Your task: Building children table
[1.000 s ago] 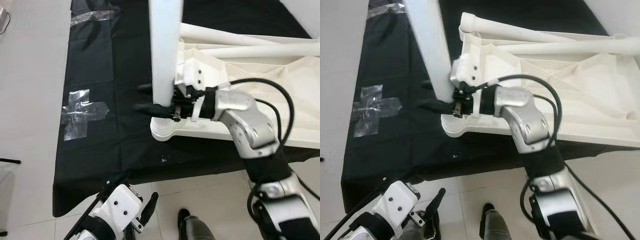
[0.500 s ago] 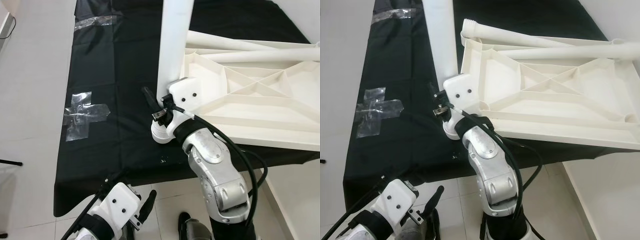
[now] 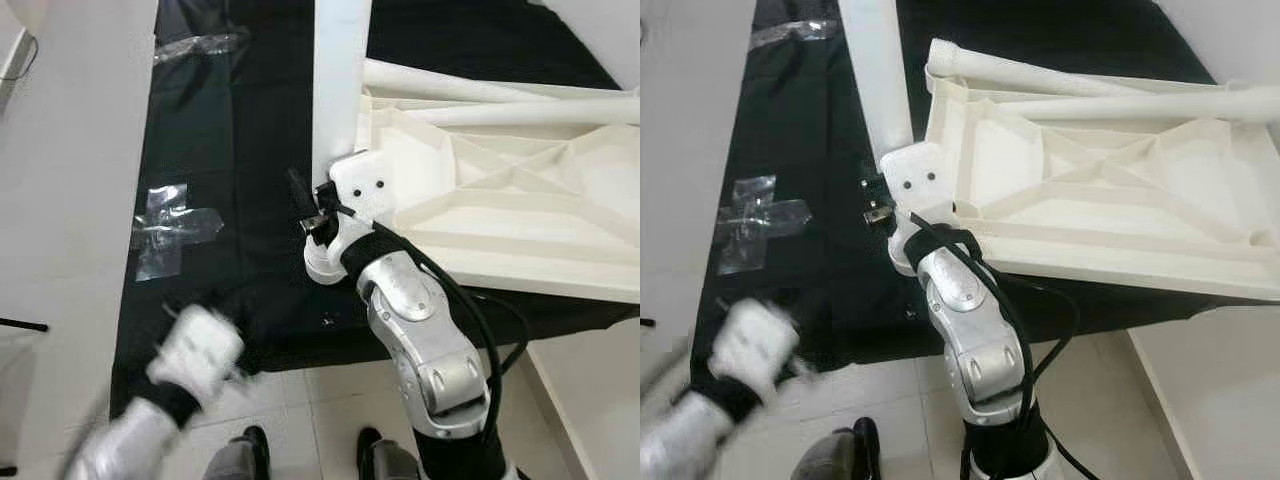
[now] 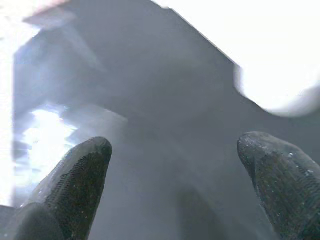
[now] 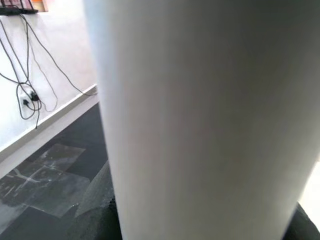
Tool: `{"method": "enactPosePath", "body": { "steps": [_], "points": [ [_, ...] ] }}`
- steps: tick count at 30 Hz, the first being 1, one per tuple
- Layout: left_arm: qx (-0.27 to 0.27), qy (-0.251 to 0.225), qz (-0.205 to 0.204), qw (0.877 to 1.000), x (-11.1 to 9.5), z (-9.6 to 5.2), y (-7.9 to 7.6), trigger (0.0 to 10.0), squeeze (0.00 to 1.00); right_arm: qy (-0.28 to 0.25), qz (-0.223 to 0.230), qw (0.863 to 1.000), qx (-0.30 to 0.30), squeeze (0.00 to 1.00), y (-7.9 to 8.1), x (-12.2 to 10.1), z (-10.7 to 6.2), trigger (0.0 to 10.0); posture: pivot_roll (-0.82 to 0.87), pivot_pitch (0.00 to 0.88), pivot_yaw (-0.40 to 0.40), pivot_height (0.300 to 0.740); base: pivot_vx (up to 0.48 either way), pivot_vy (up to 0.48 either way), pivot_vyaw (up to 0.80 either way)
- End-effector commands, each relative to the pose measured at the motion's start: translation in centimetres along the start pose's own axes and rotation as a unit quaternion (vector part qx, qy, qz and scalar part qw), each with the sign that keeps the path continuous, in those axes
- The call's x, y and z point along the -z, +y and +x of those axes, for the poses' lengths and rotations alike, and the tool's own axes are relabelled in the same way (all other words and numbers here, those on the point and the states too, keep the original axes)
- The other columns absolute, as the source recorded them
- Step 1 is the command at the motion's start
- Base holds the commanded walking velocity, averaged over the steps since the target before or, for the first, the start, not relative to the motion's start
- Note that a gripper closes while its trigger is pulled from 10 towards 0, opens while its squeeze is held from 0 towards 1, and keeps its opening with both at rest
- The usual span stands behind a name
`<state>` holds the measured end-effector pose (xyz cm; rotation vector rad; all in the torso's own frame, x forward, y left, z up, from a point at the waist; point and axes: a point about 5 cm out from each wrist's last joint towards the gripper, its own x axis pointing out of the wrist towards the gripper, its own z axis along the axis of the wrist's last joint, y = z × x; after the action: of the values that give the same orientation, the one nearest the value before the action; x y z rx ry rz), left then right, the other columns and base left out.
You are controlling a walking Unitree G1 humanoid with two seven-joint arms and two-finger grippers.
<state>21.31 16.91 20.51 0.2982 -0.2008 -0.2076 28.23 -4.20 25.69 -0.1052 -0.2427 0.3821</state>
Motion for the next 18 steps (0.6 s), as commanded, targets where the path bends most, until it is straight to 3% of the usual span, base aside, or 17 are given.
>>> {"method": "enactPosePath", "body": {
  "steps": [1, 2, 3, 4, 6, 7, 8, 9, 10, 11, 14, 15, 17, 18],
  "points": [
    [-0.015, -0.011, -0.030, 0.999, -0.8, 0.8, 1.6, 10.0, 0.00, 0.102, 0.014, 0.994, 0.030, 0.00, -0.4, 3.9, -0.3, 10.0, 0.06, 0.284, 0.000, 0.740, 0.000, 0.000, 0.00],
    [-0.015, -0.011, -0.030, 0.999, -0.8, 0.8, 1.6, 10.0, 0.00, 0.102, 0.014, 0.994, 0.030, 0.00, -0.4, 3.9, -0.3, 10.0, 0.06, 0.284, 0.000, 0.740, 0.000, 0.000, 0.00],
    [-0.008, -0.079, -0.054, 0.995, -4.1, 2.9, 4.0, 10.0, 0.00, 0.094, 0.017, 0.995, 0.021, 0.00, -0.2, 3.9, 0.0, 10.0, 0.06, 0.274, 0.003, 0.740, 0.000, 0.000, 0.00],
    [-0.008, -0.079, -0.054, 0.995, -4.1, 2.9, 4.0, 10.0, 0.00, 0.094, 0.017, 0.995, 0.021, 0.00, -0.2, 3.9, 0.0, 10.0, 0.06, 0.274, 0.003, 0.740, 0.000, 0.000, 0.00],
    [0.037, -0.129, -0.078, 0.988, -6.8, 4.1, 4.9, 10.0, 0.00, 0.089, 0.018, 0.996, 0.016, 0.00, -0.1, 3.8, 0.2, 10.0, 0.06, 0.265, 0.007, 0.740, 0.000, 0.000, 0.00],
    [0.037, -0.129, -0.078, 0.988, -6.8, 4.1, 4.9, 10.0, 0.00, 0.089, 0.018, 0.996, 0.016, 0.00, -0.1, 3.8, 0.2, 10.0, 0.06, 0.265, 0.007, 0.740, 0.000, 0.000, 0.00],
    [0.090, -0.153, -0.096, 0.979, -8.3, 4.5, 4.9, 10.0, 0.00, 0.086, 0.019, 0.996, 0.014, 0.00, 0.0, 3.7, 0.3, 10.0, 0.06, 0.263, 0.008, 0.740, 0.000, 0.000, 0.00],
    [0.090, -0.153, -0.096, 0.979, -8.3, 4.5, 4.9, 10.0, 0.00, 0.086, 0.019, 0.996, 0.014, 0.00, 0.0, 3.7, 0.3, 10.0, 0.06, 0.263, 0.008, 0.740, 0.000, 0.000, 0.00],
    [0.154, -0.178, -0.118, 0.965, -9.9, 5.0, 4.7, 10.0, 0.00, 0.082, 0.021, 0.996, 0.012, 0.00, 0.1, 3.6, 0.5, 10.0, 0.06, 0.253, 0.008, 0.740, 0.000, 0.000, 0.00],
    [0.154, -0.178, -0.118, 0.965, -9.9, 5.0, 4.7, 10.0, 0.00, 0.082, 0.021, 0.996, 0.012, 0.00, 0.1, 3.6, 0.5, 10.0, 0.06, 0.253, 0.008, 0.740, 0.000, 0.000, 0.00],
    [0.303, -0.216, -0.155, 0.915, -13.3, 6.2, 4.2, 10.0, 0.00, 0.074, 0.026, 0.997, 0.005, 0.00, 0.5, 3.4, 0.8, 10.0, 0.06, 0.250, 0.014, 0.740, 0.000, 0.000, 0.00],
    [0.303, -0.216, -0.155, 0.915, -13.3, 6.2, 4.2, 10.0, 0.00, 0.074, 0.026, 0.997, 0.005, 0.00, 0.5, 3.4, 0.8, 10.0, 0.06, 0.250, 0.014, 0.740, 0.000, 0.000, 0.00],
    [0.400, -0.225, -0.168, 0.872, -15.3, 6.8, 3.8, 10.0, 0.00, 0.070, 0.028, 0.997, -0.001, 0.00, 0.8, 3.2, 1.0, 10.0, 0.06, 0.249, 0.025, 0.740, 0.000, 0.000, 0.00],
    [0.400, -0.225, -0.168, 0.872, -15.3, 6.8, 3.8, 10.0, 0.00, 0.070, 0.028, 0.997, -0.001, 0.00, 0.8, 3.2, 1.0, 10.0, 0.06, 0.249, 0.025, 0.740, 0.000, 0.000, 0.00]
  ]
}}
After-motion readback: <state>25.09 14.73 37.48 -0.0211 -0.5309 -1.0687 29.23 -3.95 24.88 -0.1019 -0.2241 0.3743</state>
